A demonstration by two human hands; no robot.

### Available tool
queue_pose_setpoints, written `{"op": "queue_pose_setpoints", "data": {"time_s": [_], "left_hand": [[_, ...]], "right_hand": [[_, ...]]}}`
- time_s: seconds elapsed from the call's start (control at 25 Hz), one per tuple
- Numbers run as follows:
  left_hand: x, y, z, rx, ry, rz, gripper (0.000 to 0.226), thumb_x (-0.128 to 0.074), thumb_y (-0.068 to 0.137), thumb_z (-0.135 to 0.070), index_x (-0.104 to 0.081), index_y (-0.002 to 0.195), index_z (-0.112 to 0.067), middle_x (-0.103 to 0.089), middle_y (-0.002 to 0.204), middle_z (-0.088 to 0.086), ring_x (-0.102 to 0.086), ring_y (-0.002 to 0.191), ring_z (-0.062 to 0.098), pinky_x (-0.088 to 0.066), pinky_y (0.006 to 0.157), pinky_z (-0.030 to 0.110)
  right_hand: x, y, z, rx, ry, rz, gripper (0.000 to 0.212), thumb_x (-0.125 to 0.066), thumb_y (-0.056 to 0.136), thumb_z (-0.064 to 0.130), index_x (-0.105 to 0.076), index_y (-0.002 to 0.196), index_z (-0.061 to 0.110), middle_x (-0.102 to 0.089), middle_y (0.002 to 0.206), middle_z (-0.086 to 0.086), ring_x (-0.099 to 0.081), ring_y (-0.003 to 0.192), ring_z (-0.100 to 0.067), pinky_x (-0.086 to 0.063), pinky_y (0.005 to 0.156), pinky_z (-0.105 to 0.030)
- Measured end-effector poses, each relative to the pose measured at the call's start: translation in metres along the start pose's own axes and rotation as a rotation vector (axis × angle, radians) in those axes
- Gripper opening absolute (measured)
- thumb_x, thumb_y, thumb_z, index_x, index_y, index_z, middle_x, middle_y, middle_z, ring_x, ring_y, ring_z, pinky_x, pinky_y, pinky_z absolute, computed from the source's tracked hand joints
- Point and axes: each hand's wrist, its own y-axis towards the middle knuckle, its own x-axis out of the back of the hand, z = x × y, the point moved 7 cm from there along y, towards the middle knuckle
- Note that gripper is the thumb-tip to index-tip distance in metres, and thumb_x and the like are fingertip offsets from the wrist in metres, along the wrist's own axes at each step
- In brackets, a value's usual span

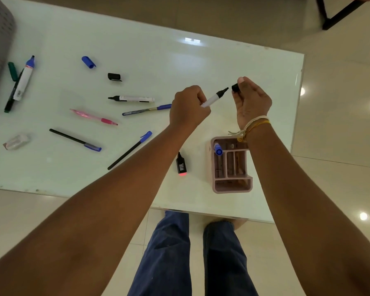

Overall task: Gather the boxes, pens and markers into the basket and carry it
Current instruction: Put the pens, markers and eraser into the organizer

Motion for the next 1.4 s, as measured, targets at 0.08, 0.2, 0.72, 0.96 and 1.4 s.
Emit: {"op": "queue_pose_setpoints", "data": {"time_s": [0.08, 0.2, 0.72, 0.96, 1.4], "left_hand": [[0.004, -0.003, -0.007, -0.03, -0.009, 0.006, 0.017, -0.075, 0.072, -0.019, -0.066, 0.083, -0.011, -0.07, 0.084, 0.001, -0.064, 0.074, 0.012, -0.045, 0.057, 0.017], [0.011, -0.008, -0.018, -0.085, -0.013, -0.016, 0.017, -0.075, 0.071, -0.022, -0.067, 0.082, -0.013, -0.07, 0.083, -0.001, -0.064, 0.073, 0.01, -0.04, 0.054, 0.011], [0.002, -0.038, -0.023, 0.211, -0.555, 0.13, 0.019, -0.068, 0.087, -0.018, -0.074, 0.101, -0.006, -0.067, 0.071, 0.005, -0.043, 0.045, 0.007, -0.033, 0.04, 0.015], [-0.011, -0.04, -0.038, 0.17, -0.489, 0.297, 0.022, -0.069, 0.088, -0.027, -0.076, 0.097, -0.008, -0.072, 0.078, 0.007, -0.044, 0.047, 0.013, -0.036, 0.042, 0.019], [-0.039, -0.058, -0.008, 0.238, -0.278, 0.327, 0.025, -0.054, 0.095, -0.014, -0.07, 0.112, -0.007, -0.068, 0.118, 0.006, -0.063, 0.101, 0.017, -0.053, 0.081, 0.029]], "right_hand": [[-0.002, -0.008, 0.005, 0.013, -0.003, 0.037, 0.009, -0.068, 0.084, -0.005, -0.067, 0.087, 0.003, -0.068, 0.084, -0.012, -0.067, 0.079, -0.022, -0.06, 0.081, -0.029], [-0.003, -0.015, 0.014, 0.055, 0.014, 0.07, 0.01, -0.068, 0.084, -0.006, -0.067, 0.087, 0.003, -0.069, 0.083, -0.012, -0.068, 0.076, -0.021, -0.061, 0.078, -0.029], [0.011, -0.049, 0.019, 0.102, -0.021, 0.204, 0.009, -0.063, 0.09, 0.003, -0.069, 0.097, 0.004, -0.07, 0.092, -0.015, -0.068, 0.095, -0.031, -0.061, 0.08, -0.035], [0.029, -0.06, 0.025, 0.147, -0.152, 0.219, 0.029, -0.066, 0.087, -0.002, -0.056, 0.111, 0.009, -0.068, 0.088, -0.016, -0.069, 0.092, -0.029, -0.061, 0.081, -0.038], [0.071, -0.101, 0.04, 0.765, -0.712, 0.051, 0.022, -0.066, 0.086, 0.012, -0.056, 0.105, 0.019, -0.064, 0.089, 0.005, -0.067, 0.082, -0.006, -0.057, 0.07, -0.019]]}}
